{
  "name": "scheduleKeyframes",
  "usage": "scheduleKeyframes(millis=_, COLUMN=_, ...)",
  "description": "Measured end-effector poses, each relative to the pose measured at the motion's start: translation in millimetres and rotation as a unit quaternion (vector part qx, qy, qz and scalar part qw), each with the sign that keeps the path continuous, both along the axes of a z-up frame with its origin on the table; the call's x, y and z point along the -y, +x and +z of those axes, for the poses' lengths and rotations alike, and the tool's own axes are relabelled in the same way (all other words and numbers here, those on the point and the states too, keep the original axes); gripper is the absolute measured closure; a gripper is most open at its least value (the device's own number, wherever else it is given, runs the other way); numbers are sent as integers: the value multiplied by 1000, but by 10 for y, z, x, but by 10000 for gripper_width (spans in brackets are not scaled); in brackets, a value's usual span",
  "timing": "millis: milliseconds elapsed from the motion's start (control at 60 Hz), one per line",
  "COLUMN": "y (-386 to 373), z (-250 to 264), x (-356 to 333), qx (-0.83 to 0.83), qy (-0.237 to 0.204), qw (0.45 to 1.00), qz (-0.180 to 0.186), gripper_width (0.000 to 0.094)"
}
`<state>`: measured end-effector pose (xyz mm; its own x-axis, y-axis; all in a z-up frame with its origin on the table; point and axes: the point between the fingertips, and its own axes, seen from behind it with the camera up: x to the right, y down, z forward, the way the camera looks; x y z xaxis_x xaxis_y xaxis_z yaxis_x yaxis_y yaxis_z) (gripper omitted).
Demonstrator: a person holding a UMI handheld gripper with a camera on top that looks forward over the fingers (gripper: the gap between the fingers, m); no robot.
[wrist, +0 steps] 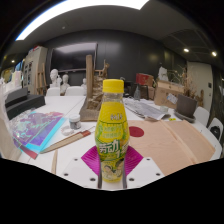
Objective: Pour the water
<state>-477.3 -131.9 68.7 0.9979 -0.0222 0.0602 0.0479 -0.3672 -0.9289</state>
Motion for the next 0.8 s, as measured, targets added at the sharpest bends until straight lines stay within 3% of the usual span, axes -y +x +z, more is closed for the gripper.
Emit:
scheduleKeyframes(millis=267, y=544, z=836, x=-320, qx=86, qy=29, qw=996, qz=-16, gripper_width=663)
scheduleKeyframes(millis=467, y=1297, z=1277, x=-944, qx=277, qy=27, qw=960, qz=-17, gripper_width=663)
scheduleKeyframes(millis=600, y=1541, z=1363, x=-1443, qx=444, qy=22, qw=896, qz=21, gripper_width=661)
scheduleKeyframes(millis=800, y=1487, z=1301, x=-2079, qx=655, qy=33, qw=749, qz=98, gripper_width=663)
